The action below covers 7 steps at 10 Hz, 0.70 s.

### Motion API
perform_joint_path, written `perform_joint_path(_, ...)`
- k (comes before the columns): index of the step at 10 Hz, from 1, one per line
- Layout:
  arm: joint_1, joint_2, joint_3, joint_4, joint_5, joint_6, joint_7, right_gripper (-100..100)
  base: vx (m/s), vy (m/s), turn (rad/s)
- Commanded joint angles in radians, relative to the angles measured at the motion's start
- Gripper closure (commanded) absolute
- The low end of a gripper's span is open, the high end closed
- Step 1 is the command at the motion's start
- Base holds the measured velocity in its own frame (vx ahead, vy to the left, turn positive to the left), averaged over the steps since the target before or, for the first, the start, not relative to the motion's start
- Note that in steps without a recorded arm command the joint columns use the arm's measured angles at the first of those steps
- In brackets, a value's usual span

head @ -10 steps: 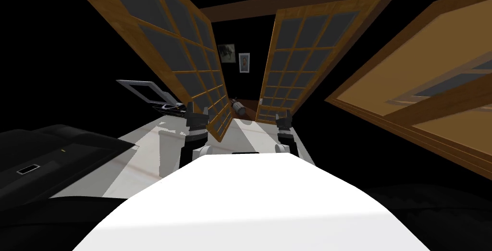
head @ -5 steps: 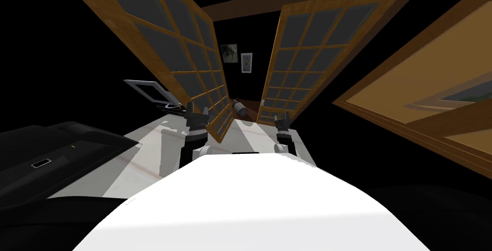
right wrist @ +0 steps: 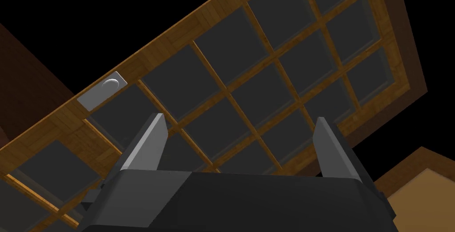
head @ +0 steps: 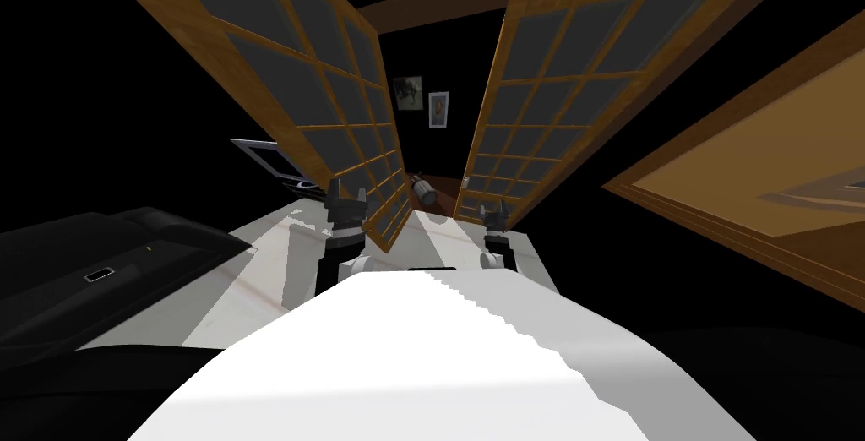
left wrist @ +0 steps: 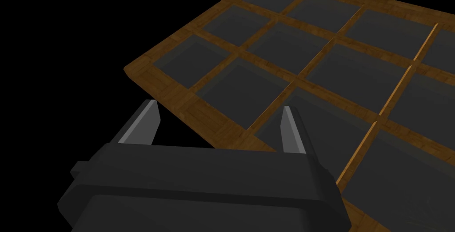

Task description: Pull the door open

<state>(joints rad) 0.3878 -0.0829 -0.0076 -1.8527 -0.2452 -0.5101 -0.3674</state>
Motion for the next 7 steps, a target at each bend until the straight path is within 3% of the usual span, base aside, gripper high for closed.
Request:
perform_joint_path(1,-0.017,-0.004,0.001,0.049,-0.023,-0.022,-0.031,-100,0.093,-0.043,0.083)
perform_joint_path(7,-0.070,-0.017,0.001,0.205,-0.112,-0.079,-0.144,-100,0.096,-0.034,0.091)
